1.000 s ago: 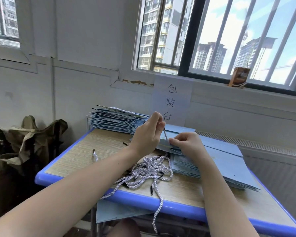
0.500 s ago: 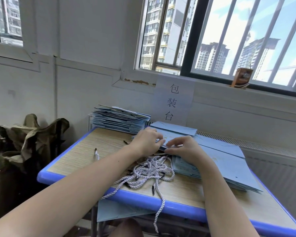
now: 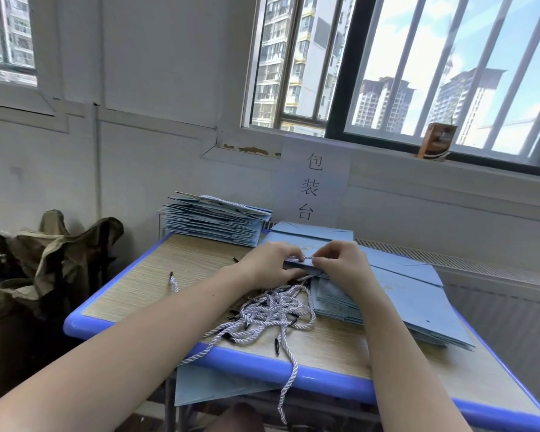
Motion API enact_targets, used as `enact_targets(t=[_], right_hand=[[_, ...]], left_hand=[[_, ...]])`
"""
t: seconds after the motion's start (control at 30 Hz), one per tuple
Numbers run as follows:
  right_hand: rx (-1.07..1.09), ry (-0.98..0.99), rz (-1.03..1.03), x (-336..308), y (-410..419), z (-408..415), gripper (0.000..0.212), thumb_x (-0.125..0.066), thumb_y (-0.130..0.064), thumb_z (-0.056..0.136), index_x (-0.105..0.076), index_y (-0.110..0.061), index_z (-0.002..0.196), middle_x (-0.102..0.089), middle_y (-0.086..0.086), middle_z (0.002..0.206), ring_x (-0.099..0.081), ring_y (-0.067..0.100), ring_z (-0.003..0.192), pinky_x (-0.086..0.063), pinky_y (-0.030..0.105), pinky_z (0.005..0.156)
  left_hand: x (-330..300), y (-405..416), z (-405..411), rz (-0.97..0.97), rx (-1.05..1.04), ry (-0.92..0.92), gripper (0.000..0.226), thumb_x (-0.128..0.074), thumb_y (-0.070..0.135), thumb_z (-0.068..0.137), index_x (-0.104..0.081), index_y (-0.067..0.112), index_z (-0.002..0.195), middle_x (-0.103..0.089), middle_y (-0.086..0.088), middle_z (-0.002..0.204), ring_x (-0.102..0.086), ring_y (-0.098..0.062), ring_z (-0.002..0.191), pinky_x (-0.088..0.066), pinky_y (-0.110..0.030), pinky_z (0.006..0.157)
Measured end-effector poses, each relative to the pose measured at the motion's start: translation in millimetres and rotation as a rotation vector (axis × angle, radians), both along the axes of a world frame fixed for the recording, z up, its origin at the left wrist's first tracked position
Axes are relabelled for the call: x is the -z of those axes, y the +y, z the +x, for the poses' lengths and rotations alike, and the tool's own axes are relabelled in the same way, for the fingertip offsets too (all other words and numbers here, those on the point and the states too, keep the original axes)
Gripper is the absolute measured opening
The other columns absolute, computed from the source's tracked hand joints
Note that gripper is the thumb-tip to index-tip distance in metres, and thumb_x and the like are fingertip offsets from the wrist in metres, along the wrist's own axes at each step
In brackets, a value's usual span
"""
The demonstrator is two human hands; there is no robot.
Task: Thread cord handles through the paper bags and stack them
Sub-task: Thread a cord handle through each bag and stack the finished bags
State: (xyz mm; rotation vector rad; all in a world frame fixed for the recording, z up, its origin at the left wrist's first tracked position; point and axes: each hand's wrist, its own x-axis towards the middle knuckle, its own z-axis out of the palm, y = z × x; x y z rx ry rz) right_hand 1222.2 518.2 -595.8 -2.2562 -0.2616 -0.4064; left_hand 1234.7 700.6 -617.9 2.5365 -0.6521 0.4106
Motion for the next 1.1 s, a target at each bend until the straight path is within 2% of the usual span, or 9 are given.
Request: enact_targets(t=[0.17,0.43,0.53,0.6,0.7,0.8,0.87,1.0,1.1], right_hand=[[-0.038,0.026,-0.044,1.1,0.0,-1.2,0.007,-0.079,-0.019,0.082,-0.073,-0.02,0.086,-0.072,-0.005,0.082,-0.065,0.011,0.075,-0.044,0.013,0.06],[-0.041,0.058,-0.121,1.8,0.4,-1.3,0.031,-0.085,-0.017,0.073,-0.075,-0.018,0.102,-0.071,-0.004,0.098,-0.062,0.014,0.092,-0.043,0.018,0.071],[0.063,0.003,-0.148,3.0,0.7,-3.3,0.02,-0.082,-0.023,0.071,-0.071,-0.032,0.086,-0.072,-0.005,0.093,-0.064,0.017,0.093,-0.048,0.03,0.086],[0.082,-0.049,-0.12,2.7,0.3,-5.0,0.017,-0.079,-0.019,0.074,-0.071,-0.032,0.08,-0.073,-0.004,0.087,-0.065,0.014,0.083,-0.05,0.02,0.076],[0.094,-0.118,-0.077,-0.1,-1.3,-6.6,0.014,-0.076,-0.01,0.078,-0.077,-0.019,0.089,-0.069,-0.006,0.081,-0.059,0.005,0.069,-0.04,0.004,0.056],[0.113,-0.158,-0.081,-0.6,-0.2,-8.7,0.017,-0.075,-0.011,0.076,-0.078,-0.018,0.092,-0.069,-0.007,0.08,-0.063,0.01,0.077,-0.037,0.004,0.059],[0.116,-0.165,-0.067,-0.9,0.7,-9.1,0.02,-0.074,-0.01,0.075,-0.079,-0.017,0.094,-0.07,-0.006,0.08,-0.066,0.012,0.082,-0.043,0.013,0.067],[0.108,-0.181,-0.049,-1.0,1.0,-10.3,0.022,-0.075,-0.008,0.074,-0.078,-0.015,0.095,-0.069,-0.005,0.079,-0.066,0.014,0.083,-0.044,0.02,0.074],[0.114,-0.195,-0.043,-0.9,0.0,-9.6,0.021,-0.074,-0.005,0.073,-0.078,-0.015,0.091,-0.07,-0.004,0.078,-0.067,0.016,0.083,-0.048,0.024,0.076]], left_hand=[[-0.9,1.9,-2.4,0.001,-0.023,-0.029,0.023,-0.067,0.03,0.089,-0.068,0.024,0.112,-0.07,0.002,0.111,-0.062,-0.019,0.104,-0.051,-0.039,0.09],[-8.8,-7.9,-11.7,0.206,-0.089,-0.157,0.023,-0.058,0.027,0.089,-0.067,0.02,0.109,-0.071,-0.006,0.104,-0.062,-0.029,0.098,-0.048,-0.036,0.08],[-9.3,-8.8,-13.4,0.18,-0.106,-0.234,0.017,-0.058,0.029,0.09,-0.066,0.017,0.101,-0.071,-0.006,0.096,-0.063,-0.03,0.091,-0.046,-0.036,0.074],[-8.6,-8.1,-13.4,0.123,-0.111,-0.286,0.017,-0.058,0.028,0.091,-0.066,0.018,0.102,-0.072,-0.005,0.095,-0.064,-0.029,0.091,-0.045,-0.037,0.073],[-6.5,-6.6,-10.5,0.042,-0.13,-0.276,0.02,-0.059,0.027,0.091,-0.065,0.021,0.11,-0.071,-0.004,0.103,-0.063,-0.028,0.099,-0.047,-0.036,0.078],[-5.5,-3.1,-7.3,0.076,-0.157,-0.19,0.046,-0.06,0.016,0.089,-0.055,0.022,0.135,-0.063,-0.006,0.131,-0.057,-0.027,0.12,-0.045,-0.036,0.097],[-5.0,-0.3,-5.7,0.086,-0.172,-0.134,0.058,-0.056,0.005,0.087,-0.048,0.022,0.142,-0.058,-0.007,0.138,-0.054,-0.029,0.124,-0.045,-0.037,0.1],[-5.1,1.4,-4.1,0.097,-0.227,-0.139,0.044,-0.048,-0.004,0.087,-0.061,0.021,0.122,-0.067,-0.011,0.114,-0.061,-0.034,0.107,-0.047,-0.037,0.083],[-5.5,1.1,-3.2,0.111,-0.244,-0.184,0.039,-0.048,-0.003,0.088,-0.064,0.02,0.116,-0.07,-0.012,0.106,-0.062,-0.033,0.101,-0.047,-0.037,0.081]])
